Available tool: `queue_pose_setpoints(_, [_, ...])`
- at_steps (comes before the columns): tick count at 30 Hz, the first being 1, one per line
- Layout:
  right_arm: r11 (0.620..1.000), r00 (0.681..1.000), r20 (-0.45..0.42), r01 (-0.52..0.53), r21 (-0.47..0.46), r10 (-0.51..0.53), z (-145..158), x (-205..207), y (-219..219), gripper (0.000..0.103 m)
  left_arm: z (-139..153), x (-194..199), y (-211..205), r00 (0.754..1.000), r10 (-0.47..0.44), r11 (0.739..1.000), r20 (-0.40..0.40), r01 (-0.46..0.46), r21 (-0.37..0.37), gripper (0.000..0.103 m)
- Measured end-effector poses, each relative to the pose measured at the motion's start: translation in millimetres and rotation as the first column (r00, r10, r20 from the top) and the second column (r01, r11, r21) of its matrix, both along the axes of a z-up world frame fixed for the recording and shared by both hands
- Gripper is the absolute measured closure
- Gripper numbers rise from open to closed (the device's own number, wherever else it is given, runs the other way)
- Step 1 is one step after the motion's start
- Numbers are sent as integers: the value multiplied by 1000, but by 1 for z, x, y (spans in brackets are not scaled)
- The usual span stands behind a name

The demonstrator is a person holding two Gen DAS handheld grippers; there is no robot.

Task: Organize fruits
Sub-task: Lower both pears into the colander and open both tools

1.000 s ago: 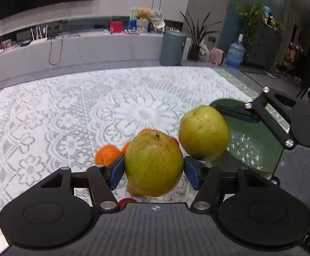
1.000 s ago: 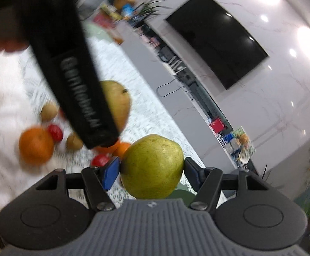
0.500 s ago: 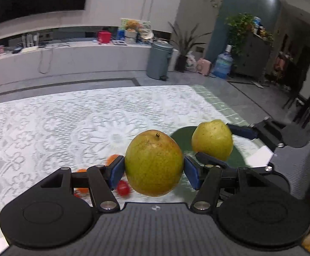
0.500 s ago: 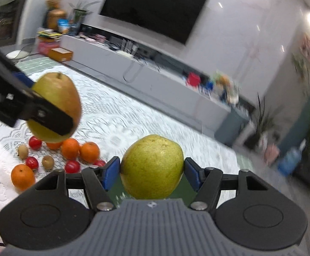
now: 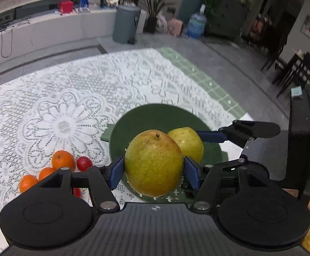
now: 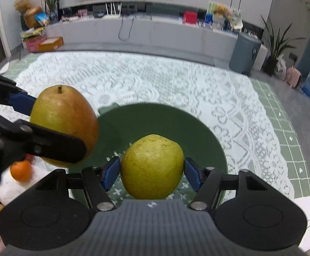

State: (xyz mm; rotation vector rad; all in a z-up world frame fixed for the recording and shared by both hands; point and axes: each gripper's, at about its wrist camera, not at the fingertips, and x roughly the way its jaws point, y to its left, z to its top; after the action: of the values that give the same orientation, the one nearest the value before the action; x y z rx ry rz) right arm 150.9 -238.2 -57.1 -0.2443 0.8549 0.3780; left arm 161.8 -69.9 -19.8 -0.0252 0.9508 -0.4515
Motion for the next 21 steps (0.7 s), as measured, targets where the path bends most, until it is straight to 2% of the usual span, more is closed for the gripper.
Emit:
queue_pose_setpoints(4, [999,999,-29,16,-35,-17,-13,11,-1,40,-11,14,-12,999,-28,999,-39,30,42,34])
queue_pose_setpoints(9, [999,997,-72,20,-31,-22,-24,19,-3,40,-27,30,-22,996,-44,995,-82,51,88,34])
queue_pose_setpoints(21, [998,996,-91,20,-66,-26,-38,26,0,40,-58,52,-30,988,-50,984,-148,74,162,34])
